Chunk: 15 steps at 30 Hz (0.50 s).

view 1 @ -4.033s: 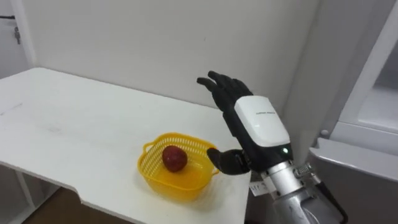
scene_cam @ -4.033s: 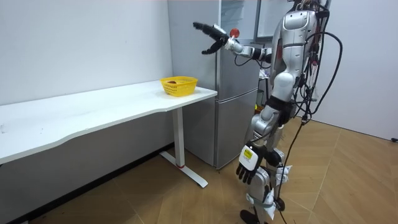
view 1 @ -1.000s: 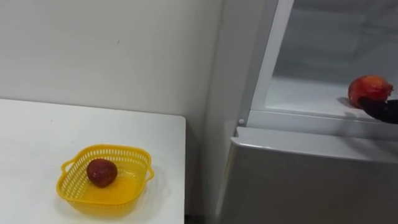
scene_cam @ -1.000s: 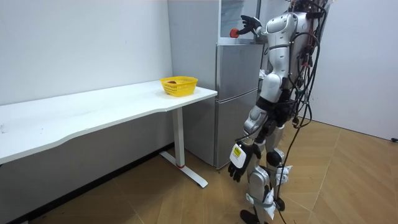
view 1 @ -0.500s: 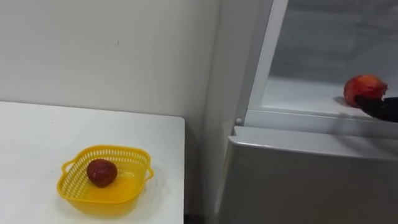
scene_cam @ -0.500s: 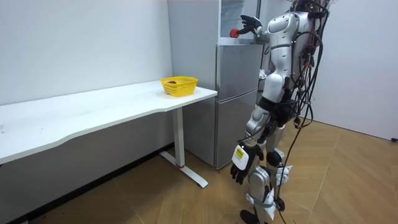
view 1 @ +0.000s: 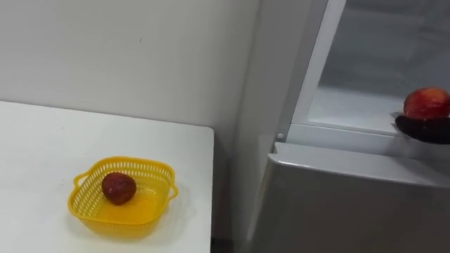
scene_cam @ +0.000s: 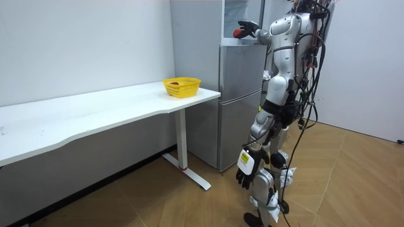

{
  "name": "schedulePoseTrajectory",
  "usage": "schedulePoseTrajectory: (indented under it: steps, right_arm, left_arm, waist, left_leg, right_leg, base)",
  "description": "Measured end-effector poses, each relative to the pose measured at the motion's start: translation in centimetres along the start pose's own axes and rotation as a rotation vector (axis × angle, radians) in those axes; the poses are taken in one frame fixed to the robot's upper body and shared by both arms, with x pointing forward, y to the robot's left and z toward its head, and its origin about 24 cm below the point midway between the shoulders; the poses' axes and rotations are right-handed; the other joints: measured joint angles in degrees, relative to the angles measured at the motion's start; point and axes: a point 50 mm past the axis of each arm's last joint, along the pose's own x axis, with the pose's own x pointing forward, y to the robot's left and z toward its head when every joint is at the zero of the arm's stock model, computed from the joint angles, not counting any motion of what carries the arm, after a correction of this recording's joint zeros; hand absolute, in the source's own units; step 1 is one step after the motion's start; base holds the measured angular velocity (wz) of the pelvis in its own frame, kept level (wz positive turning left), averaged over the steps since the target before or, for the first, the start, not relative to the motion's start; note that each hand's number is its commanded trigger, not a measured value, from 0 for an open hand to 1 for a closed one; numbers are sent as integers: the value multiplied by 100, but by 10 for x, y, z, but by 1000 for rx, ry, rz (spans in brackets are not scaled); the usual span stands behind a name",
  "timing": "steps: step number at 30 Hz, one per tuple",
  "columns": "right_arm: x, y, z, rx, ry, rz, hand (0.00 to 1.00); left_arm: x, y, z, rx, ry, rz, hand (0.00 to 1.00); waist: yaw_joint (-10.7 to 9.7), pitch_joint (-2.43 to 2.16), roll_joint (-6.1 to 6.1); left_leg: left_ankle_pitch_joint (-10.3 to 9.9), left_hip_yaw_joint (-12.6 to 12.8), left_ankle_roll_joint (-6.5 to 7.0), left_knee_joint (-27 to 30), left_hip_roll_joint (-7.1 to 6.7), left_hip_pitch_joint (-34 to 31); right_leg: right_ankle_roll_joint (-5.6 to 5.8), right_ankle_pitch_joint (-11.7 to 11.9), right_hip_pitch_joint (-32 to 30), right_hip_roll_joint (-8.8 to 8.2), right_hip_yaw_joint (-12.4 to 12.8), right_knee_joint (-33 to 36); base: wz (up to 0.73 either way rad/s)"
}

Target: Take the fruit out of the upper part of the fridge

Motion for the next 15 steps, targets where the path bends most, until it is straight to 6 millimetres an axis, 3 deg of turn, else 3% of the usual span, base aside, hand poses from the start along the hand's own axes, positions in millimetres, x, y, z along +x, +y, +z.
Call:
schedulePoseTrajectory:
  steps: [3, 15]
  right_arm:
    - [0, -3, -10, -2, 42, -13, 0]
    - [0, -7, -14, 6, 64, -55, 0]
  left_arm:
    - [0, 1, -2, 0, 12, 1, 0]
    - [-1, 0, -7, -3, 33, 1, 0]
  waist:
    - [91, -7, -10]
    - [153, 7, 14]
  left_leg:
    - [0, -13, 0, 4, -3, -1]
    - [21, -102, -36, -7, 10, -11]
  right_leg:
    - [0, 0, 9, -3, -11, 1]
    - [-6, -1, 40, -5, -211, 8]
  base:
    - [0]
    - [3]
